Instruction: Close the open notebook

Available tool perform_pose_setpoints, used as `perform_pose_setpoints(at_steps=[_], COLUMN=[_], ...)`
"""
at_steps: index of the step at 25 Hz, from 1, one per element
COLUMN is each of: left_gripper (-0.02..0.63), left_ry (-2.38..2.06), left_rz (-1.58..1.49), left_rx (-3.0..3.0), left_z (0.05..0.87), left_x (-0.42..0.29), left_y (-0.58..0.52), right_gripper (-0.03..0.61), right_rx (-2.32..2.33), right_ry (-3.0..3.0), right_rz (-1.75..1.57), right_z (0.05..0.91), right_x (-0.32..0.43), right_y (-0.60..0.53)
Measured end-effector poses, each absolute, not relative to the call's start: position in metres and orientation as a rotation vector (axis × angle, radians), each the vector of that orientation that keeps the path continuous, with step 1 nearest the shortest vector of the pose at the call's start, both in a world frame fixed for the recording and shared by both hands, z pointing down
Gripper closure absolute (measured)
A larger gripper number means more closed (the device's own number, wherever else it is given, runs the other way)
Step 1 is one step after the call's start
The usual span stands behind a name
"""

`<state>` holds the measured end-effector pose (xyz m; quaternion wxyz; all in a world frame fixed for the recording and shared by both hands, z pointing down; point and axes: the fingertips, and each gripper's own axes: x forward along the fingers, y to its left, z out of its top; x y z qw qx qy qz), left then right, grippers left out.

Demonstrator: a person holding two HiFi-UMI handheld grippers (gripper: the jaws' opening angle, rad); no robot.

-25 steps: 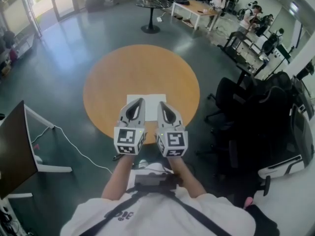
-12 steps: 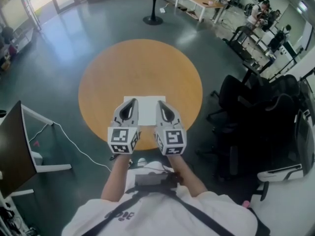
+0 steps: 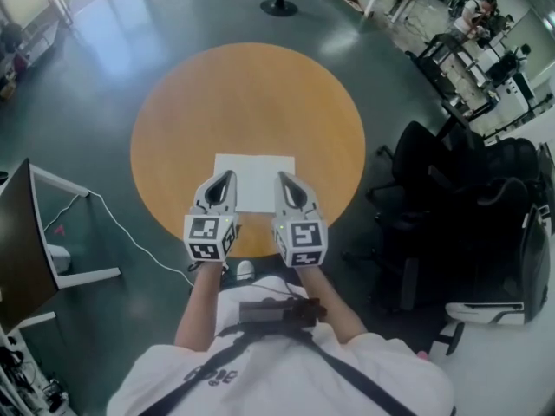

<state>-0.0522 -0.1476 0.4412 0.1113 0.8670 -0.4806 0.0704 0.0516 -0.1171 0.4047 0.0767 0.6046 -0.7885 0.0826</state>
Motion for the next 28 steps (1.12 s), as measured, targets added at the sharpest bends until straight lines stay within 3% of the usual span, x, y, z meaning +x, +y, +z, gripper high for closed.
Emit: perform_pose_setpoints(at_steps=[26, 28], left_gripper=[0.6, 0.552], left_ry=[-1.462, -1.44], left_rz=[0.629, 0.628], left_rx=[2.17, 2.146], left_z=[0.629, 0.644], left_x=[-0.112, -0.114], left_y=[-0.133, -0.13], right_gripper=[0.557, 0.557], right_rx=[1.574, 1.565], right_ry=[-2.299, -2.292], right_rz=[0.453, 0.463], right_z=[0.509, 0.514], right_x=[0.033, 0.031], right_y=[-0.107, -0.105])
